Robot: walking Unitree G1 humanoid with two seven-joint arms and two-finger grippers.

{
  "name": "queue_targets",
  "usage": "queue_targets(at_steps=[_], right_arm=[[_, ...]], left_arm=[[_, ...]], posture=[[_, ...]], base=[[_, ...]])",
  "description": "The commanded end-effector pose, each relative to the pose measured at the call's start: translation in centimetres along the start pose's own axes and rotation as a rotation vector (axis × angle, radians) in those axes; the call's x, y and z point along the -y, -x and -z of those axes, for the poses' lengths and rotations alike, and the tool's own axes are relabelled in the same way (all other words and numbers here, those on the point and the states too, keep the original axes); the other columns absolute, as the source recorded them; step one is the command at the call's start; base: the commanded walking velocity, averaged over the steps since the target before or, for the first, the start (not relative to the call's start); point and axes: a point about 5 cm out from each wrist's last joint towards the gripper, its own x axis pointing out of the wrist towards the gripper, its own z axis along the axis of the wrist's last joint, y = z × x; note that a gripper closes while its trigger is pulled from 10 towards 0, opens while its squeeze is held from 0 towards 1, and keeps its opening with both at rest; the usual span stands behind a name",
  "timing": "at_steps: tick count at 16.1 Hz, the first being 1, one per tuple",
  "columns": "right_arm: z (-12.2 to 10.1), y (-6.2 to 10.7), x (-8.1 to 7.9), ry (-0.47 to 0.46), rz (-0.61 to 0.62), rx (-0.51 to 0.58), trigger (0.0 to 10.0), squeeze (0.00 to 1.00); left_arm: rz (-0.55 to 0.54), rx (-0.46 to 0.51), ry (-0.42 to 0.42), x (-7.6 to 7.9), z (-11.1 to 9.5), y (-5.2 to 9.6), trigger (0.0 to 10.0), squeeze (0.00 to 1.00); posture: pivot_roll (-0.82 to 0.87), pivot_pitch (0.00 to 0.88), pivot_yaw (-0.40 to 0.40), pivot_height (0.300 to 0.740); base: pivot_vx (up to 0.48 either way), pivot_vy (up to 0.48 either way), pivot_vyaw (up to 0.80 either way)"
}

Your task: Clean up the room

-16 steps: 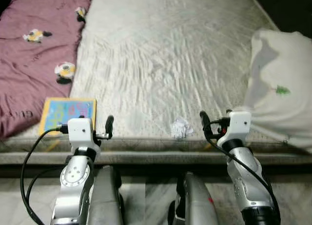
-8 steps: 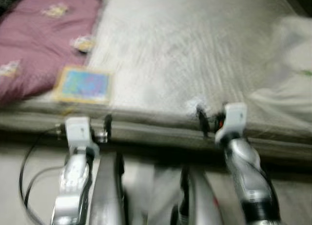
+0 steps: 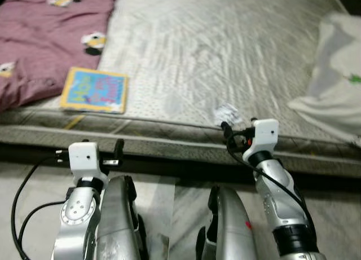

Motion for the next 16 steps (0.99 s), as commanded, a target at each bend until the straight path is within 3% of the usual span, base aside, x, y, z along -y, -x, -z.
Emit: queue_targets(at_steps=[1,9,16], right_arm=[[0.25,0.3,0.42,0.003,0.019,-0.006,10.0,0.0],[0.24,0.39,0.59,0.009,0.019,-0.003,10.0,0.0],[0.2,0.12,0.64,0.0,0.034,-0.003,10.0,0.0]], left_arm=[[0.007,-0.007,0.005,0.03,-0.09,0.1,10.0,0.0],[0.025,-0.005,0.002,0.42,-0.23,-0.32,10.0,0.0],[0.036,-0.002,0.004,0.35,-0.33,-0.44,10.0,0.0]], posture=[[0.03,0.211,-0.076,0.555],[0.03,0.203,-0.086,0.555],[0.03,0.213,-0.076,0.555]], base=[[0.0,0.0,0.0],[0.0,0.0,0.0],[0.259,0.0,0.0]])
